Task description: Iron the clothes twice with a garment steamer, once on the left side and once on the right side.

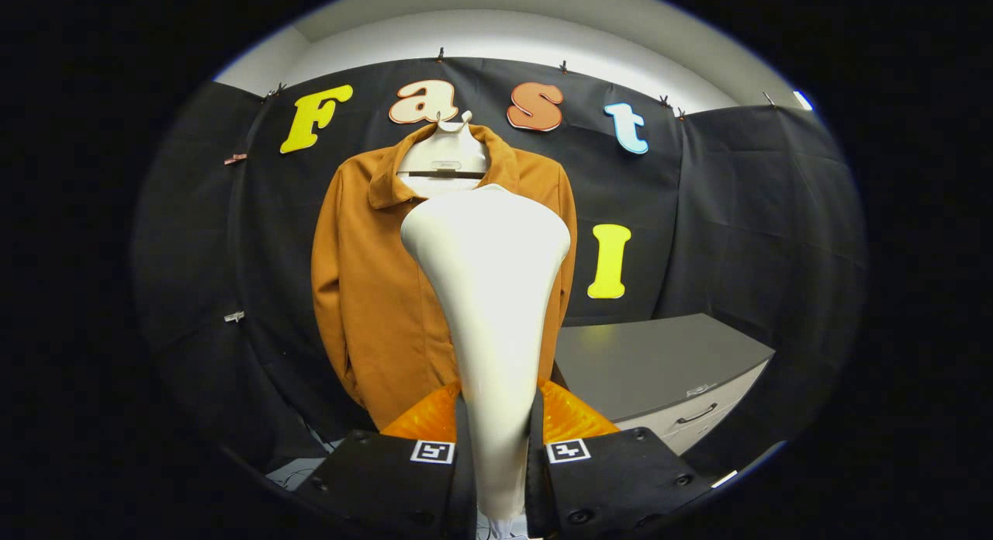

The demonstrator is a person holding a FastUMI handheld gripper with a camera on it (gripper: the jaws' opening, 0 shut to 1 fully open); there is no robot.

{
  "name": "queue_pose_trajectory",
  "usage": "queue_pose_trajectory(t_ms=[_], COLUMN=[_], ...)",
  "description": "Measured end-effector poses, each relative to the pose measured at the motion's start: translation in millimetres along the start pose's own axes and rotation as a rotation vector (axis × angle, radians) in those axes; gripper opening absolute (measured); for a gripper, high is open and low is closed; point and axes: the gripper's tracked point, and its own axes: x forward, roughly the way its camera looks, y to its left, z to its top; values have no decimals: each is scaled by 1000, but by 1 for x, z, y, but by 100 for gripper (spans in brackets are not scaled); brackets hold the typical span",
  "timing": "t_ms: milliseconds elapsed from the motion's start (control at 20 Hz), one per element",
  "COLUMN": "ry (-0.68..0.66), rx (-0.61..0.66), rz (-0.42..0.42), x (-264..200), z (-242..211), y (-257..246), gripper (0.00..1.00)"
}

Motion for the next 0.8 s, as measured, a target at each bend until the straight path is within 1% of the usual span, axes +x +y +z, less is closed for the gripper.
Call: queue_pose_trajectory(t_ms=[250,650,800], ry=[-20,-82,-82], rx=[15,3,5], rz=[-15,-17,-16], x=[-4,-15,-15], z=[23,61,60], y=[-12,-17,-17], gripper=[28,28,28])
